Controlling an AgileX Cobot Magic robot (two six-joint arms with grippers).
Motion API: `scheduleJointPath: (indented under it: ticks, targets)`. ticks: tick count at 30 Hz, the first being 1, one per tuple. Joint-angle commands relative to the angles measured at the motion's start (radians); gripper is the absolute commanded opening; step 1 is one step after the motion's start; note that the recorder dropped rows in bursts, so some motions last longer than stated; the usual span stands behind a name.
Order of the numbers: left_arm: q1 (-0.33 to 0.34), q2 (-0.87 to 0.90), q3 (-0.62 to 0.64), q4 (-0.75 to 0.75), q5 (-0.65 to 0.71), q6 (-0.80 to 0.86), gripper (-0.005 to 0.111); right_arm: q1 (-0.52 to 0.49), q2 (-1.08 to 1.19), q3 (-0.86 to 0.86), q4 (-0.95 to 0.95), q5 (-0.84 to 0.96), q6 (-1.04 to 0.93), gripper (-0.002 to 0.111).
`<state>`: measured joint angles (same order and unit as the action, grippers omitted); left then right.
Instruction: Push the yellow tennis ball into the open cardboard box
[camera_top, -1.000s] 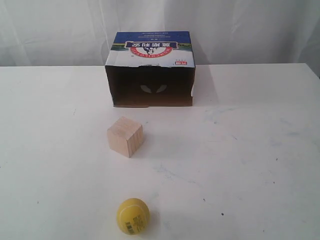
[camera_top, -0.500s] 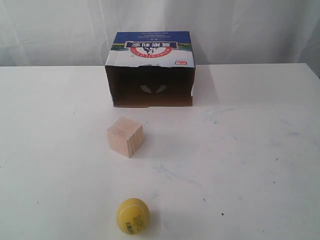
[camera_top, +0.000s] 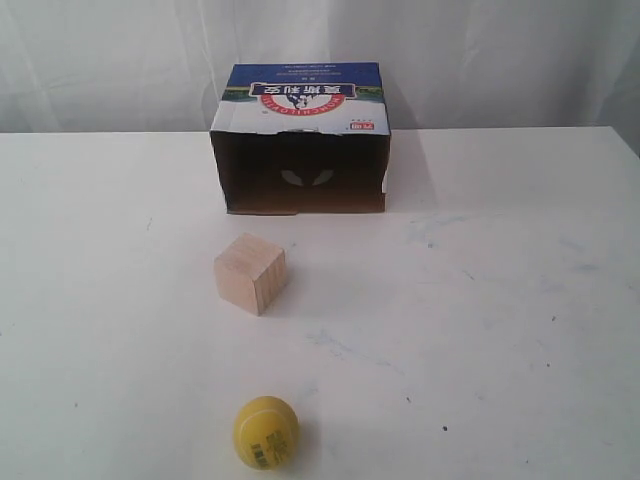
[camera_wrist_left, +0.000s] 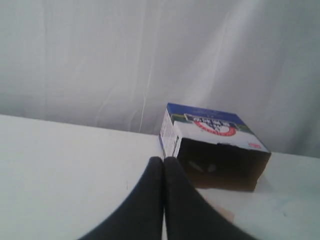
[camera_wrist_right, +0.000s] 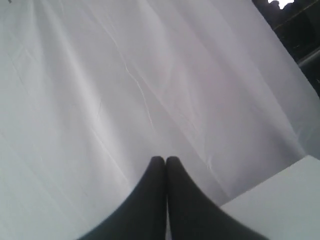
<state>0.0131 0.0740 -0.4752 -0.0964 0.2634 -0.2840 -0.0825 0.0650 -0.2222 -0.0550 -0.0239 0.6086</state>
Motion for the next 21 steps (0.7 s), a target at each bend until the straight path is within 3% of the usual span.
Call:
scheduleJointPath:
  ticks: [1, 7, 9, 14, 19, 21]
  targets:
    - [-0.007, 0.057, -0.037, 0.0, 0.09, 0.011, 0.0, 0.09, 0.197, -0.207, -0.09, 0.221, -0.17, 0.0]
    - [-0.007, 0.135, -0.1, -0.01, 0.232, 0.104, 0.0, 0.238, 0.577, -0.484, 0.257, 0.602, -0.797, 0.0]
    - [-0.026, 0.149, -0.11, -0.01, 0.271, 0.155, 0.0, 0.262, 0.701, -0.564, 0.348, 0.703, -0.925, 0.0]
    - [-0.065, 0.184, -0.114, -0.001, 0.369, 0.187, 0.0, 0.315, 0.99, -0.727, 0.381, 0.848, -1.054, 0.0]
    - [-0.065, 0.189, -0.112, 0.061, 0.327, 0.185, 0.0, 0.462, 1.183, -0.752, 0.483, 0.819, -1.191, 0.0]
    - [-0.065, 0.196, -0.067, 0.089, 0.251, 0.185, 0.0, 0.541, 1.252, -0.752, 0.483, 0.792, -1.216, 0.0]
